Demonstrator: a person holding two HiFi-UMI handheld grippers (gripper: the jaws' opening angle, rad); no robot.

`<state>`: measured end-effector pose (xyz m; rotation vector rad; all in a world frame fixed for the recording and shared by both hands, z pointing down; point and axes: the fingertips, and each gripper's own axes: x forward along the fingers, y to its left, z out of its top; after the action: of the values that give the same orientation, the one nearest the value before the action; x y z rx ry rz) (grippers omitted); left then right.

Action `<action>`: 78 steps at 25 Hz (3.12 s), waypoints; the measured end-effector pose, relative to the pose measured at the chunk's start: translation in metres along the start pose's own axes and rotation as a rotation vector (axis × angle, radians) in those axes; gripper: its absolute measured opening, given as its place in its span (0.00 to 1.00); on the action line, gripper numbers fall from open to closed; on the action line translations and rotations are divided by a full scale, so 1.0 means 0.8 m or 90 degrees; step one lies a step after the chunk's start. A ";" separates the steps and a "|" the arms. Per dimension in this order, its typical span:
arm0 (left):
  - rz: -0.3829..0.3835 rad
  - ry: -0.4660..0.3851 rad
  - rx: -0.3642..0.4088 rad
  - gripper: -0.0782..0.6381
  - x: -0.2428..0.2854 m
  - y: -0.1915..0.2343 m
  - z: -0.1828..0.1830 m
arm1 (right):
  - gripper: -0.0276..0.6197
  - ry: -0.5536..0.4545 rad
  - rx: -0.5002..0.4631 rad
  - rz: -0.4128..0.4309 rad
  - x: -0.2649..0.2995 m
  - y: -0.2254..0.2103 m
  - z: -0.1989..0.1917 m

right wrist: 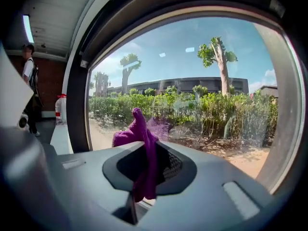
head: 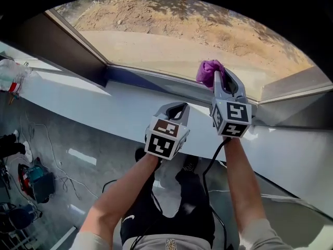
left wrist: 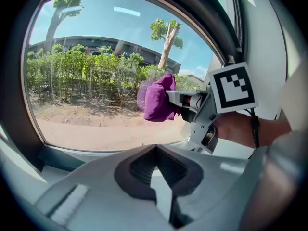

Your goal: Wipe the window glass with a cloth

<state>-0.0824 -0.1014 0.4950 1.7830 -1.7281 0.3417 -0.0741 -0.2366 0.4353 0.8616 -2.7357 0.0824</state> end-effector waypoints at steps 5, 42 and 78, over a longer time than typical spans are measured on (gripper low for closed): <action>-0.009 -0.028 0.021 0.11 -0.016 -0.018 0.043 | 0.15 -0.078 0.018 0.008 -0.034 -0.002 0.114; -0.064 0.011 0.012 0.11 0.021 -0.043 0.012 | 0.16 -0.182 0.071 -0.076 -0.080 -0.082 0.118; -0.078 0.076 0.049 0.11 0.138 -0.017 -0.109 | 0.16 0.162 0.082 -0.093 0.045 -0.077 -0.319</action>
<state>-0.0364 -0.1396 0.6235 1.8741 -1.5337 0.4581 -0.0067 -0.2727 0.6890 1.0066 -2.4456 0.3185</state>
